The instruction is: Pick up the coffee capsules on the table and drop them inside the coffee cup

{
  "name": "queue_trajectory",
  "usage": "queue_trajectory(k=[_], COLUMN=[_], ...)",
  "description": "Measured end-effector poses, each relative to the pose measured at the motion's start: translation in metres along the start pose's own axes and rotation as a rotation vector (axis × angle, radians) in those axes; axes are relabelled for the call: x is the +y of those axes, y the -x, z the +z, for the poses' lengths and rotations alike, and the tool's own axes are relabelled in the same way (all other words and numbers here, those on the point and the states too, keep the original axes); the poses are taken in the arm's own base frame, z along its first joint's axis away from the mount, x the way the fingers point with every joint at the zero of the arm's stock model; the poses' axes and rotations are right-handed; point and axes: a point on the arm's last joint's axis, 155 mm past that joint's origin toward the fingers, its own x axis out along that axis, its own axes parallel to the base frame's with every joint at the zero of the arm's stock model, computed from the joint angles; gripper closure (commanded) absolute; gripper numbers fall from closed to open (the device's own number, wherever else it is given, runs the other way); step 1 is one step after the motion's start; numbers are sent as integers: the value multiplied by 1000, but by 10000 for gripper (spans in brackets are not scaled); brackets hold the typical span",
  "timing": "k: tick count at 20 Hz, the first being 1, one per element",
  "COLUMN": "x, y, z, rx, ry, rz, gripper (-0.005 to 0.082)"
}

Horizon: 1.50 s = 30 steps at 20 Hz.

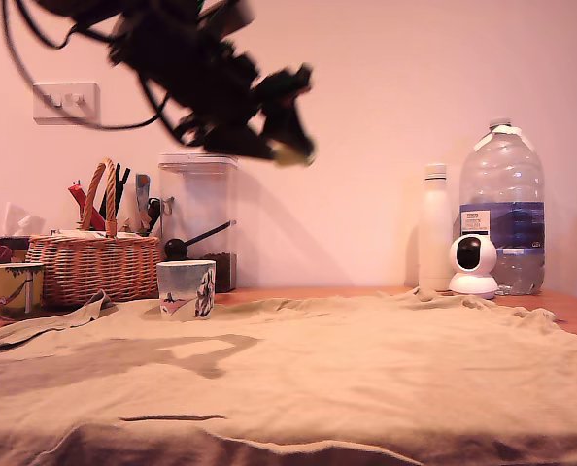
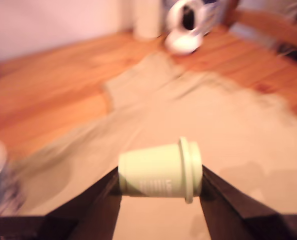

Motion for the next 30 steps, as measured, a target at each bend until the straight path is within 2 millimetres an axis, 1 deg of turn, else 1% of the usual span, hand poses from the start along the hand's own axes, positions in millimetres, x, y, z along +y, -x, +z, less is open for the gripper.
queue_trajectory(k=[3, 8, 10, 14, 16, 17, 27, 30], x=[29, 80, 101, 135, 142, 143, 142, 141], y=[4, 22, 28, 39, 41, 42, 41, 41], z=[-5, -15, -15, -18, -18, -18, -18, -11], rx=[4, 10, 7, 8, 7, 7, 6, -22], ry=[24, 70, 89, 120, 127, 127, 126, 118], rz=[51, 146, 186, 249, 263, 264, 261, 257], gripper=[503, 503, 503, 503, 503, 503, 503, 503])
